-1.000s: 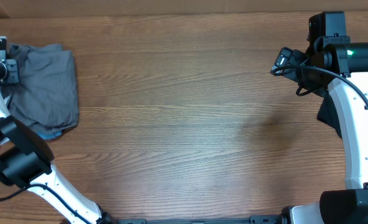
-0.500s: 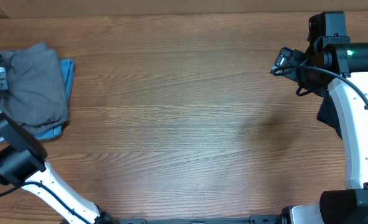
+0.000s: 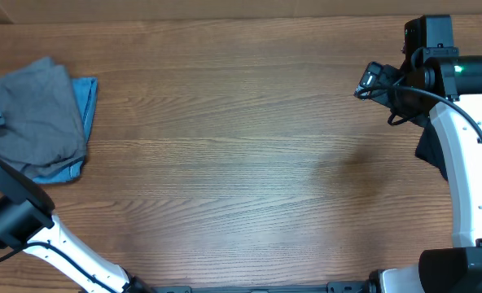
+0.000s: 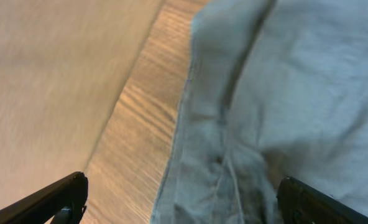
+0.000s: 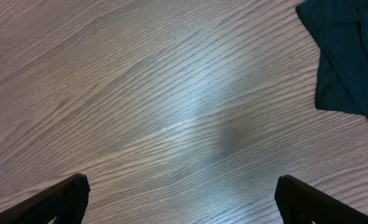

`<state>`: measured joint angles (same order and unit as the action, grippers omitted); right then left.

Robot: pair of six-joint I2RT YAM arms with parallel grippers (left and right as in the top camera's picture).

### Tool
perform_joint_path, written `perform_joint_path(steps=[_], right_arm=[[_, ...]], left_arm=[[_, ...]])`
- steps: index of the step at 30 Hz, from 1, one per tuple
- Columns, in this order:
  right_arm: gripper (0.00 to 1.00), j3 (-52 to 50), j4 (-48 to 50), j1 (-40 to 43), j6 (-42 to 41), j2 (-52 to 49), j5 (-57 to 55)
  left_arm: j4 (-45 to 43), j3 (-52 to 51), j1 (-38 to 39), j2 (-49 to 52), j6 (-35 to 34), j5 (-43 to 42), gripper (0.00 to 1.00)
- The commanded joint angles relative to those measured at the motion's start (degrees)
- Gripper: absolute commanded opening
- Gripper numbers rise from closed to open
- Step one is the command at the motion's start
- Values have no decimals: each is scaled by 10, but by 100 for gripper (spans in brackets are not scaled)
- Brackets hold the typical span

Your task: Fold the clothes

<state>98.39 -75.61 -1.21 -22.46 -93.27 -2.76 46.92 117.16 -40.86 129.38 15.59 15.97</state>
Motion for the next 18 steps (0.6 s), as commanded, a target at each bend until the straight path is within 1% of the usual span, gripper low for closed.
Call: perform_joint_path(steps=[1,2,4,6,8,11,12,13,14,15,17,18], right_arm=[[100,-1,3,1,-3,-1,1],[100,-1,3,1,-3,-1,1],[100,-1,3,1,-3,-1,1],[100,-1,3,1,-3,-1,1],[100,-1,3,1,-3,-1,1],[100,-1,3,1,-3,-1,1],[100,-1,3,1,-3,-1,1],[100,-1,3,1,-3,-1,1],[100,-1,3,1,-3,-1,1],[100,-1,3,1,-3,-1,1],[100,-1,3,1,-3,-1,1],[100,-1,3,1,-3,-1,1]], left_arm=[[7,20,23,-72,-163,35,100],[11,20,33,-94,-191,35,100],[20,20,53,-125,-218,27,100],[38,20,77,-149,-239,-10,100],[79,20,110,-164,-262,-40,100],[127,19,149,-162,-264,-33,99],[145,18,155,-159,-264,-34,83],[165,18,157,-158,-274,-38,36],[185,18,156,-156,-291,-48,15],[196,18,153,-155,-296,-69,4],[216,18,135,-155,-268,-173,4],[220,18,126,-155,-263,-208,4]])
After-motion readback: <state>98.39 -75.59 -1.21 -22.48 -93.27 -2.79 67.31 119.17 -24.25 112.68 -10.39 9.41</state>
